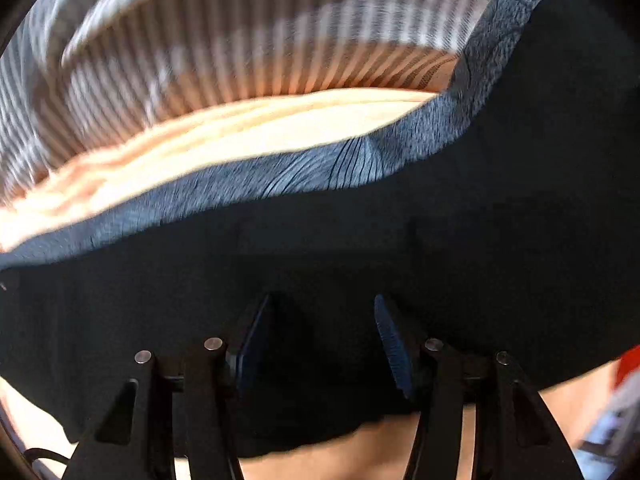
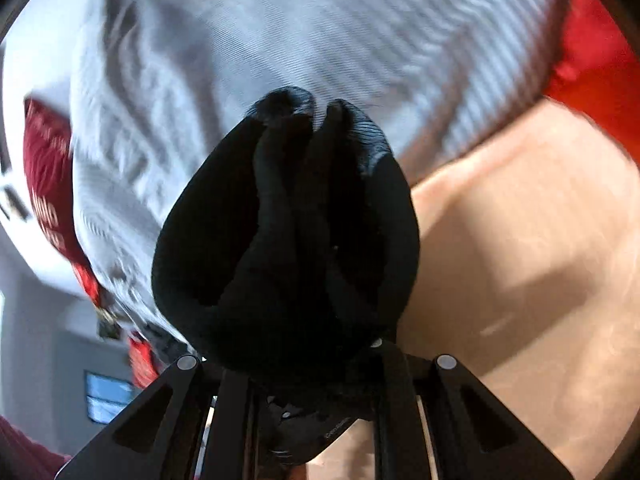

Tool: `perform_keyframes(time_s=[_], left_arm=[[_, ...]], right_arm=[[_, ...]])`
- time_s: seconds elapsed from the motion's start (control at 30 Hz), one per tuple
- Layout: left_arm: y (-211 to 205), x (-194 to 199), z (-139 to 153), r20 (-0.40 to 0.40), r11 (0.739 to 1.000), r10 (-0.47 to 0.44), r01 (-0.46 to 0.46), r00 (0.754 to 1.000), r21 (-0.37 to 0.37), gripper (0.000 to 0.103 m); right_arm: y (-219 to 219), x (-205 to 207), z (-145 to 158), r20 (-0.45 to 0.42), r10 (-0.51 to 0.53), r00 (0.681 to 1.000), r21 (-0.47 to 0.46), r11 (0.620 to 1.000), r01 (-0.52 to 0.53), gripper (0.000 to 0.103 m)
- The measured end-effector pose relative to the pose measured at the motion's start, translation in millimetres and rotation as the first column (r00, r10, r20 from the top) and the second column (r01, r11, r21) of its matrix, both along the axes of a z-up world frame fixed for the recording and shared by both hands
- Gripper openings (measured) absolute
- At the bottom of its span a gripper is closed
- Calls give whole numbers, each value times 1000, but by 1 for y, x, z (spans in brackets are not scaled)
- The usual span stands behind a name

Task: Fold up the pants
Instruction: 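Fold the held leg end over onto the trousers with the right tool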

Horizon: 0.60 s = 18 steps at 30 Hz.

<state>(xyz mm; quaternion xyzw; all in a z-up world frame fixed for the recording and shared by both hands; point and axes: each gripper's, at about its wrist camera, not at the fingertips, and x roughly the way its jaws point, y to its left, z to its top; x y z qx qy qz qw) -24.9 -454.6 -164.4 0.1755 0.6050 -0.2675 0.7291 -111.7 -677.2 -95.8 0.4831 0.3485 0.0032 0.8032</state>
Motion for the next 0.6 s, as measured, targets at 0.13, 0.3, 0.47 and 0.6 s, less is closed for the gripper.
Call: perform_keyframes(time_s=[0.13, 0.3, 0.47, 0.6], left_arm=[[70, 21, 38, -28, 994, 90, -91, 996, -61, 56], [178, 59, 61, -18, 979, 199, -199, 980, -35, 56], [265, 81, 66, 24, 954, 296, -296, 955, 38, 56], [324, 97, 56, 32, 927, 367, -368, 930, 68, 56]], right_arm=[[51, 29, 34, -48, 81, 996, -196, 977, -89, 14], [135, 71, 46, -147, 182, 972, -408, 884, -227, 14], [242, 117, 13, -297, 235, 926, -560, 742, -368, 14], [315, 150, -41, -453, 192, 870, -633, 618, -466, 17]])
